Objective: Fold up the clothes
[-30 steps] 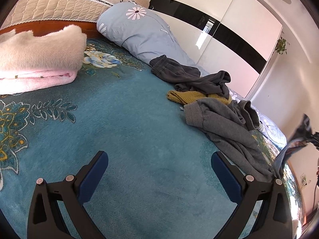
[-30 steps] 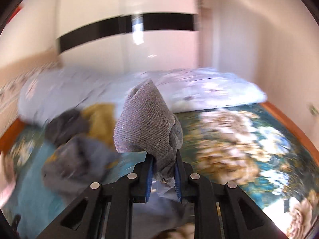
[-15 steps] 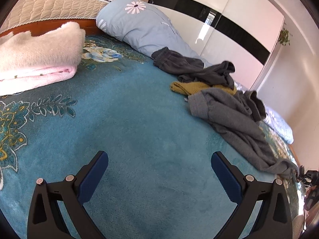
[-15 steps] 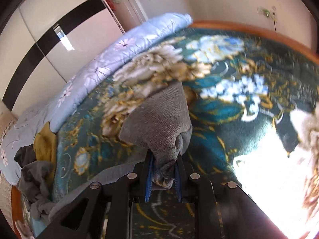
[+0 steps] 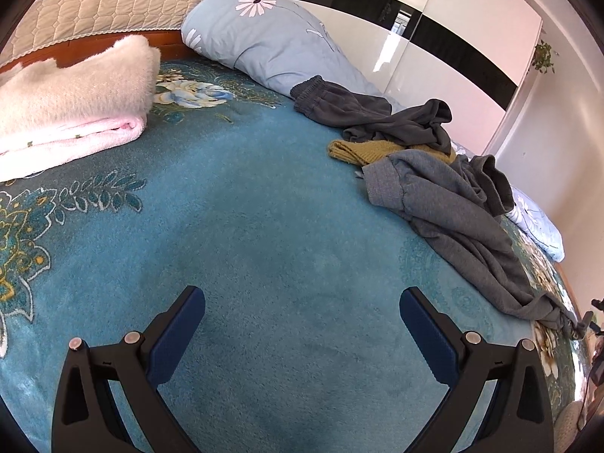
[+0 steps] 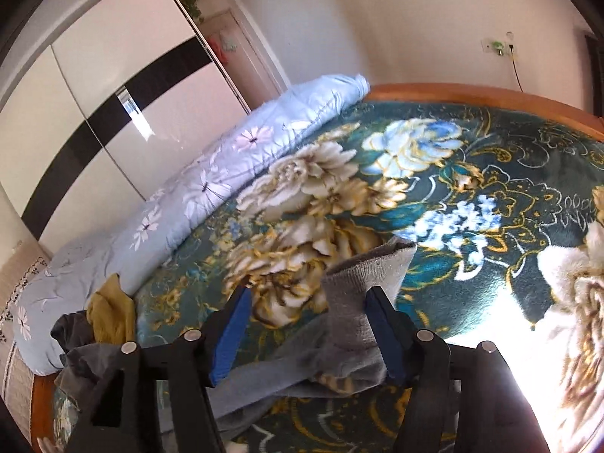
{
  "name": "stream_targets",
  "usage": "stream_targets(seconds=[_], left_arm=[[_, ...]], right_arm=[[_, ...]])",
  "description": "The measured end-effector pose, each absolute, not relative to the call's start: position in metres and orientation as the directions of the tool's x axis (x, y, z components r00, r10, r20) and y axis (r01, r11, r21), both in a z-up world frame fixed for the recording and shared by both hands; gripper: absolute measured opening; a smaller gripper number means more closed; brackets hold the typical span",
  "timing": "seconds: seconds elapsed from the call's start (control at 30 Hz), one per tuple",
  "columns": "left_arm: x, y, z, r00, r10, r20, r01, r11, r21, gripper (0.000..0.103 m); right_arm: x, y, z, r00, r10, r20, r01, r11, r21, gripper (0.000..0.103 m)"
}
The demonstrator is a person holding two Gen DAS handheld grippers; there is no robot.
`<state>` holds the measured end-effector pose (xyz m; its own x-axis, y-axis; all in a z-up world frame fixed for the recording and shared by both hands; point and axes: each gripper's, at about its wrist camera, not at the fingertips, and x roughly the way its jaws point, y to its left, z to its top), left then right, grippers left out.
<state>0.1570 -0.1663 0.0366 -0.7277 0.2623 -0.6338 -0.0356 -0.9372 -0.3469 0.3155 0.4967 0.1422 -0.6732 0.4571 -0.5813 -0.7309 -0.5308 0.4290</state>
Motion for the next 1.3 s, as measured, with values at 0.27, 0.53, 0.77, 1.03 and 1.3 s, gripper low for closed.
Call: stream_targets(seconds=[0.27,0.53,0.77,1.03,1.3], left_arm=[[0.143,-0.131,0.052,-0.733,0.374,-0.569,-0.043,-0.859,-0.510,0.103],[0.063,-0.028,0.046,-0.472,0.409,-0.781,-0.024,-0.892,-0.452,0.102],[0.021,0.004,0.036,-0.455,0.295,-0.840,0.053,-0.933,-0.357,0.062],[0.020,0.035,0.029,-0.480,0.386,-0.788,0.021,-0.893,-0.450,0.016],[0.055,0.000,0.084,-0.637,0.322,-0.700,0.043,-0.892,-0.449,0.004]], right_arm=[[0.245,0.382,0.134,-0.902,0.060,-0.427,-0.323,-0.750,0.577,0.073],[0.216,0.327,0.115,-0.859,-0.107,-0.501,-0.173,-0.859,0.481,0.073],[0.211,0.333,0.100,-0.836,-0.166,-0.523,-0.176,-0.822,0.542,0.073],[0.203,0.335,0.092,-0.808,-0.184,-0.559,-0.198,-0.810,0.552,0.073],[0.206,0.336,0.093,-0.818,-0.200,-0.540,-0.175,-0.807,0.563,0.073]])
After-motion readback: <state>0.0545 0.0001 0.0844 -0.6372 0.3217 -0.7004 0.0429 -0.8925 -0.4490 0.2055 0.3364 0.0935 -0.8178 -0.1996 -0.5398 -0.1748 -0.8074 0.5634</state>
